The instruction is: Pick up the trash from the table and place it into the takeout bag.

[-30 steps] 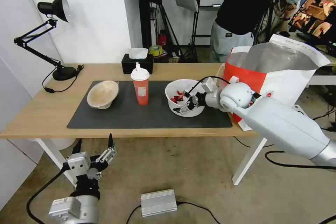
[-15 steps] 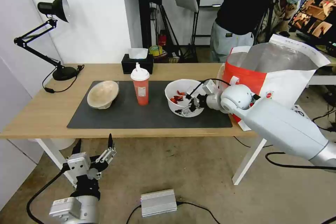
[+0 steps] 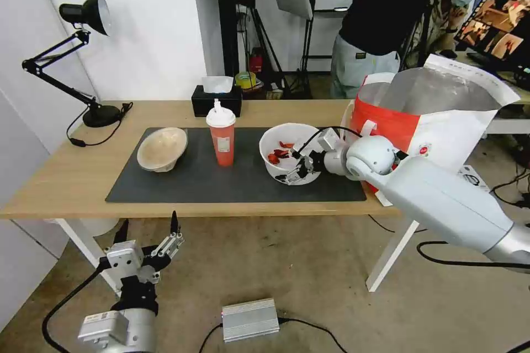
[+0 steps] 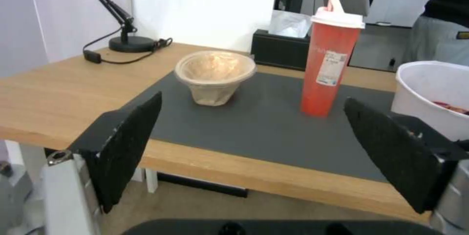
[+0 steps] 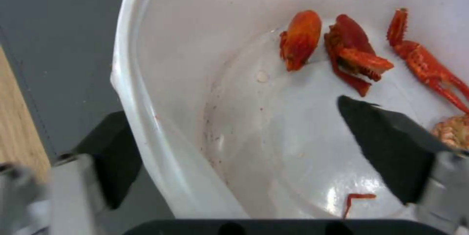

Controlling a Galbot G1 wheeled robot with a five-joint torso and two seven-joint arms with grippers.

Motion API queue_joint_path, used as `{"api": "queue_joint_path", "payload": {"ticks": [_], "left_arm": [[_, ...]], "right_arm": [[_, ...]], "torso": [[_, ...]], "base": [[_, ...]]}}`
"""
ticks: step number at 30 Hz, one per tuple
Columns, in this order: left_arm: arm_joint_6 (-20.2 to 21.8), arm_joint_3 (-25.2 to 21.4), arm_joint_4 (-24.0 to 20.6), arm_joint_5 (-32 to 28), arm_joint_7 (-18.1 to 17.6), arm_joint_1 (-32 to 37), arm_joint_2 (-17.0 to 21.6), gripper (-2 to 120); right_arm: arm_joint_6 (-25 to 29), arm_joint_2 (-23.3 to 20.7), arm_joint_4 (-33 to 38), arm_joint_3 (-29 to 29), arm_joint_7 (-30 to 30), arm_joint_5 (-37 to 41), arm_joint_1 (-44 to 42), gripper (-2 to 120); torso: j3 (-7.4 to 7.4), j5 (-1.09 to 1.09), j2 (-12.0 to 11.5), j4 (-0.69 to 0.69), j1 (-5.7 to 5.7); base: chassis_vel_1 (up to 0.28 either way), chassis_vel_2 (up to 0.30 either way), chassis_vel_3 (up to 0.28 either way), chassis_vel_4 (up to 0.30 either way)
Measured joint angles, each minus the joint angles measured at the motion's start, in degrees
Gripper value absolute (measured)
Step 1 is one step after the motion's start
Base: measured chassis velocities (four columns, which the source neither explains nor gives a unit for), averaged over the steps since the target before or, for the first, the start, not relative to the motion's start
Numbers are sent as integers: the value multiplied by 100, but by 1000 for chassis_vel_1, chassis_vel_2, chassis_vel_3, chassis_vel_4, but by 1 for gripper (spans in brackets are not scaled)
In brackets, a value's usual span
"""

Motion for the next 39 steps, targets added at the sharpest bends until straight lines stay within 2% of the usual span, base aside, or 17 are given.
{"api": "queue_joint_path", "payload": {"ticks": [2,3,6,7,9,12,16,17,25,39], "left_arm": [[-2,0,5,1,-2,-4,0,100],[-2,0,5,1,-2,-4,0,100],[-5,14,22,4,-5,-20,-8,100],[-5,14,22,4,-5,-20,-8,100],[-10,21,33,8,-6,-28,-15,100],[-15,21,38,11,-7,-31,-16,100],[-19,17,38,12,-14,-44,0,100],[-19,17,38,12,-14,-44,0,100],[-75,40,50,46,-44,-45,-20,100],[-127,64,64,101,-111,-36,-58,100]], "right_arm": [[9,1,-11,2,-8,-3,-7,82],[9,1,-11,2,-8,-3,-7,82],[27,3,-24,6,-10,-1,-9,68],[27,3,-24,6,-10,-1,-9,68],[53,4,-27,13,2,5,-12,56],[82,3,-24,16,15,7,-19,50],[120,-17,4,14,62,11,3,30],[120,-17,4,14,62,11,3,30],[190,-12,13,14,145,39,27,0],[312,-7,41,35,221,137,12,0]], "torso": [[0,0,0,0,0],[0,0,0,0,0],[1,0,0,2,0],[1,0,0,2,0],[1,1,0,3,1],[1,1,-1,3,1],[3,2,-2,0,3],[3,2,-2,0,3],[2,0,-2,1,2],[1,0,-1,1,1]], "base": [[0,0,0,0],[0,0,0,0],[0,0,0,0],[0,0,0,0],[0,0,0,0],[0,0,0,0],[0,0,0,0],[0,0,0,0],[0,0,0,0],[0,0,0,0]]}}
